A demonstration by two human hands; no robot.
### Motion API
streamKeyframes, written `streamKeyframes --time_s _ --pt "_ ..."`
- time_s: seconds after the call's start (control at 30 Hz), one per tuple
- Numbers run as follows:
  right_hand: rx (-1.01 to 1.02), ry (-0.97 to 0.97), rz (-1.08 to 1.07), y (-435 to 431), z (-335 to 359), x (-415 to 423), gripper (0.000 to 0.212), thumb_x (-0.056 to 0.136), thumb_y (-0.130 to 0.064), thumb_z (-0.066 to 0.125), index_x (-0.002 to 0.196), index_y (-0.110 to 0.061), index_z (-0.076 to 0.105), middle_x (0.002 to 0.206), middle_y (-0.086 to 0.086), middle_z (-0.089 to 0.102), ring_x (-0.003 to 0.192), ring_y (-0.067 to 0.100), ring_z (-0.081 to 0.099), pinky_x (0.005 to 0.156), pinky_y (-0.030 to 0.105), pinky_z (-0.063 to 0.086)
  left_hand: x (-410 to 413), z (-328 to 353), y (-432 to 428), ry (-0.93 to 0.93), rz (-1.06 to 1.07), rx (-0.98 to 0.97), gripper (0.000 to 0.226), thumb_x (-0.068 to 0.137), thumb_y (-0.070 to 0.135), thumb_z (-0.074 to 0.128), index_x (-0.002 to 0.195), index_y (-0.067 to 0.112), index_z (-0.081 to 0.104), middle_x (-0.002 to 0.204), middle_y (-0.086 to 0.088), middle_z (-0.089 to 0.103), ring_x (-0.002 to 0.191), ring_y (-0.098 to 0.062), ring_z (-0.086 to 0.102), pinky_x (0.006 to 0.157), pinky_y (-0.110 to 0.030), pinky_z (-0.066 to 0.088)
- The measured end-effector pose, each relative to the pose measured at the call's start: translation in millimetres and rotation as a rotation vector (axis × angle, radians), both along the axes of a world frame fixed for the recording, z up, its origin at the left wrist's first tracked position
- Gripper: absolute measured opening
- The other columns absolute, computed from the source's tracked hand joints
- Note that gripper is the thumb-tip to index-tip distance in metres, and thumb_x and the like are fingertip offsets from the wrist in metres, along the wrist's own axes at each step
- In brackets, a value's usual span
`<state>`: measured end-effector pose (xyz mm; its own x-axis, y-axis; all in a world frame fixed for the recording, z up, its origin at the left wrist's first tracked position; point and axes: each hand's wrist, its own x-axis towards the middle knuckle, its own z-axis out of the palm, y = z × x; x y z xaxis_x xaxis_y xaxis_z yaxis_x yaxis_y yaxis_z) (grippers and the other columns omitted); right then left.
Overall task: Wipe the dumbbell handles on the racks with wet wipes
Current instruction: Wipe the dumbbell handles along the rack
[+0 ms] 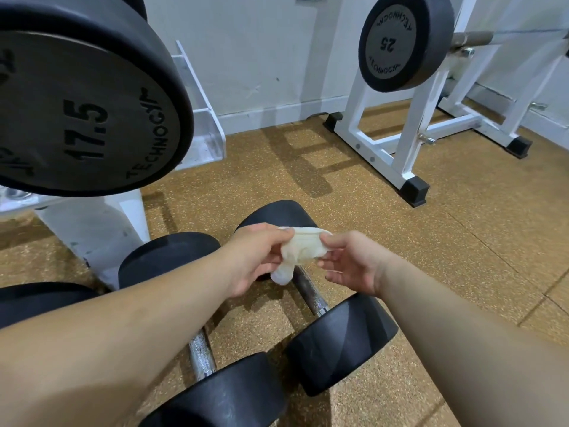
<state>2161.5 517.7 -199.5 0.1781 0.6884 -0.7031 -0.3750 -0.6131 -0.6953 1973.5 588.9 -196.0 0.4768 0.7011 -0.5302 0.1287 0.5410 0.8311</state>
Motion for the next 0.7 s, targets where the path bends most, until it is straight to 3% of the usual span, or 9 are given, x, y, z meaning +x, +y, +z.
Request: streamKeyframes --time_s 0.1,0.17,0.27,0.4,0.53,0.6,0.67,0.7 --pt "0.066 0.129 -0.079 -1 7 -2 0.022 0.104 -0.018 0.051 0.117 -0.008 0.064 0.104 0.011 0.071 0.095 0.026 0.070 0.089 0.039 0.056 -2 3 -5 0.008 -0.115 -0.024 0.008 0.101 0.018 0.064 0.103 0.011 0.061 0.097 -0.017 0.077 0.087 -0.031 0.076 0.084 -0.044 0.061" --pt "0.073 0.150 -0.072 1 9 -8 0.027 0.107 -0.019 0.045 0.123 -0.006 0.062 0.102 0.011 0.076 0.090 0.024 0.074 0.081 0.040 0.059 0 5 -8 -0.010 -0.136 -0.043 0.007 0.100 0.015 0.064 0.105 0.010 0.062 0.103 -0.019 0.077 0.096 -0.033 0.076 0.089 -0.047 0.061" --pt "0.017 0.058 -0.029 0 6 -13 0.032 0.110 -0.025 0.042 0.130 -0.007 0.061 0.094 0.006 0.075 0.079 0.020 0.074 0.068 0.038 0.064 7 5 -8 -0.020 -0.028 0.000 0.014 0.097 0.010 0.066 0.110 0.008 0.064 0.100 -0.017 0.077 0.093 -0.030 0.075 0.089 -0.046 0.062" --pt "-0.020 0.050 -0.052 0 7 -10 0.035 0.109 -0.030 0.045 0.133 -0.007 0.058 0.104 0.009 0.068 0.085 0.023 0.069 0.070 0.036 0.063 4 5 -6 -0.018 -0.050 -0.021 0.024 0.096 0.009 0.066 0.119 0.007 0.061 0.110 -0.021 0.074 0.098 -0.039 0.072 0.089 -0.056 0.060" --pt "-0.073 0.119 0.023 -4 14 0 0.047 0.097 -0.042 0.047 0.125 -0.006 0.057 0.094 0.017 0.072 0.085 0.032 0.070 0.081 0.043 0.058 4 1 -11 0.048 -0.115 0.023 0.016 0.097 0.001 0.062 0.112 0.007 0.063 0.115 -0.030 0.071 0.101 -0.036 0.073 0.092 -0.057 0.059" --pt "-0.059 0.141 0.042 -6 15 1 0.039 0.089 -0.031 0.053 0.119 -0.006 0.057 0.098 0.016 0.068 0.087 0.033 0.068 0.088 0.047 0.056 5 -1 -11 0.061 -0.076 0.028 0.017 0.096 0.000 0.063 0.111 0.006 0.063 0.113 -0.030 0.072 0.100 -0.037 0.074 0.089 -0.057 0.060" --pt "-0.004 0.097 0.051 -6 11 0 0.033 0.088 -0.011 0.054 0.120 -0.008 0.058 0.108 0.014 0.065 0.086 0.030 0.067 0.084 0.041 0.057 4 -1 -9 0.070 -0.056 0.023 0.018 0.093 -0.002 0.064 0.109 0.006 0.064 0.110 -0.028 0.073 0.095 -0.035 0.075 0.082 -0.051 0.063" --pt "0.028 0.065 0.048 -5 8 -1 0.039 0.088 -0.003 0.054 0.126 -0.011 0.057 0.112 0.013 0.065 0.086 0.028 0.066 0.079 0.039 0.056 3 -1 -8 0.065 -0.055 0.012 0.019 0.092 -0.005 0.064 0.107 0.007 0.064 0.106 -0.027 0.074 0.086 -0.031 0.075 0.077 -0.046 0.064"
